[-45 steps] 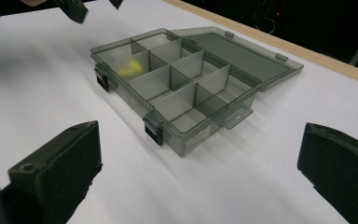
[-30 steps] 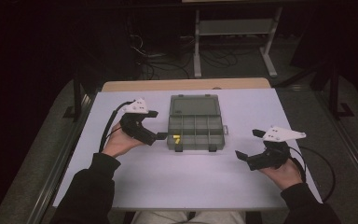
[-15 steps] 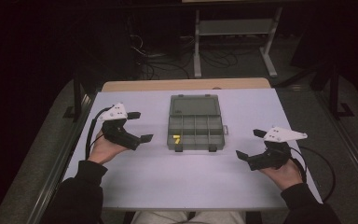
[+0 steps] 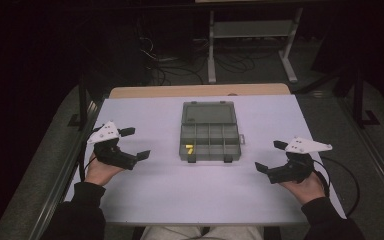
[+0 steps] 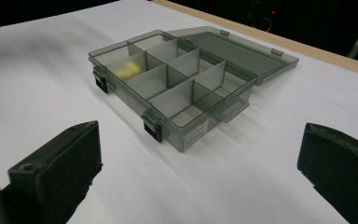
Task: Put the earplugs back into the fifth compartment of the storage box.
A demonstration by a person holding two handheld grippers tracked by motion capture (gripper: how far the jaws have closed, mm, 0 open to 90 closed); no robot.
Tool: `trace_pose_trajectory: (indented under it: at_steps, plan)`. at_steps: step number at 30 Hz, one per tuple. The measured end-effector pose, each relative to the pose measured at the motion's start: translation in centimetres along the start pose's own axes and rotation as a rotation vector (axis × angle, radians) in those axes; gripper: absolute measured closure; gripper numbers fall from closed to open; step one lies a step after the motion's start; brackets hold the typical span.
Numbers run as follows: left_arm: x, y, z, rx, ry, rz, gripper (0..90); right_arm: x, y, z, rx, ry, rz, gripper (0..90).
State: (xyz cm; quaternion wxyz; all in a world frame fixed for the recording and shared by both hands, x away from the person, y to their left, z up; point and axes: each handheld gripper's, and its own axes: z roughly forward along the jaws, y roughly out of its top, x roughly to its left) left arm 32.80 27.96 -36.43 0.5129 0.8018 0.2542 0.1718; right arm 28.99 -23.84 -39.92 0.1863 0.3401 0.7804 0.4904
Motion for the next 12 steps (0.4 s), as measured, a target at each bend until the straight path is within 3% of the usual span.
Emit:
trace_pose_trajectory:
  at_steps: [8,12]
  plan:
    - [0.1,-1.4,-2.5,-0.057,0.077,-0.027,0.3,-0.3,-0.2,-0.5,-0.018,-0.013,0.022,0.0]
    - [0.3,-1.9,-3.0,-0.080,0.092,-0.044,0.3,-0.3,-0.3,-0.5,-0.020,-0.011,0.019,0.0]
